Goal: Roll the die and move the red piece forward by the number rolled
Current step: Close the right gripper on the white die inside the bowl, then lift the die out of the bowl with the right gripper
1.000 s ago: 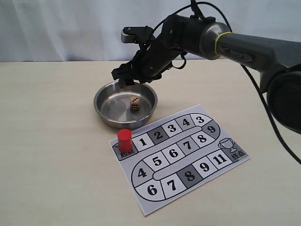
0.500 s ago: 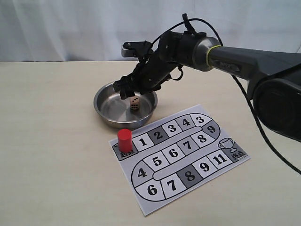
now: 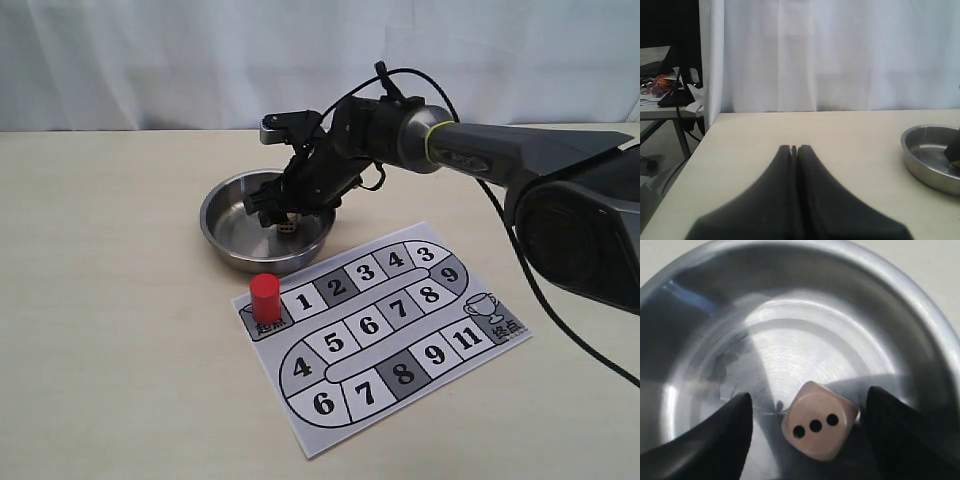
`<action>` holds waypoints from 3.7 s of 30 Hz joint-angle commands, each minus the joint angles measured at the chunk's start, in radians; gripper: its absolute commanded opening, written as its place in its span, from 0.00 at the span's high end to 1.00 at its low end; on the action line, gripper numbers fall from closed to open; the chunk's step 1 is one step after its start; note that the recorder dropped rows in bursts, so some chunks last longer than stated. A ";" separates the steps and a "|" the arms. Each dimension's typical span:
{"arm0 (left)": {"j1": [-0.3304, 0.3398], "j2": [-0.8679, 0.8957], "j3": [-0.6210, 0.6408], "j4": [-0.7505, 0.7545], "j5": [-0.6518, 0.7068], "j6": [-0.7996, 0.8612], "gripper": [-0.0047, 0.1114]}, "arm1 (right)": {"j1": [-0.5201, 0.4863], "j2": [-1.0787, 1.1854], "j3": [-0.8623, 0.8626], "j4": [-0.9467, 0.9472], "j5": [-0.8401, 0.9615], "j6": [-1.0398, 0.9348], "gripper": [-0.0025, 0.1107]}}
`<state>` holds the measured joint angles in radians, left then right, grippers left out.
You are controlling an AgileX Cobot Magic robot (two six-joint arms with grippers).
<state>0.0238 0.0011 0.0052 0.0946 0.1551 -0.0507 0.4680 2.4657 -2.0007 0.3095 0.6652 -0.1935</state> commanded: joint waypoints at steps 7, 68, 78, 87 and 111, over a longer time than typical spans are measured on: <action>0.000 -0.001 -0.005 -0.002 -0.013 -0.002 0.96 | -0.001 -0.002 -0.005 -0.009 -0.010 0.004 0.43; 0.000 -0.001 -0.005 -0.002 -0.013 -0.002 0.96 | 0.034 -0.085 -0.011 -0.094 0.072 0.074 0.94; 0.000 -0.001 -0.005 -0.002 -0.013 -0.002 0.96 | 0.032 -0.219 -0.003 -0.158 0.286 0.103 0.94; 0.000 -0.001 -0.005 -0.002 -0.011 -0.002 0.96 | 0.032 -0.396 0.280 -0.407 0.261 0.260 0.94; 0.000 -0.001 -0.005 -0.002 -0.013 -0.002 0.96 | -0.392 -0.664 0.845 -0.797 0.014 0.552 0.94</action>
<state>0.0238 0.0011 0.0052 0.0946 0.1551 -0.0507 0.1177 1.8120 -1.1734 -0.4662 0.7684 0.3406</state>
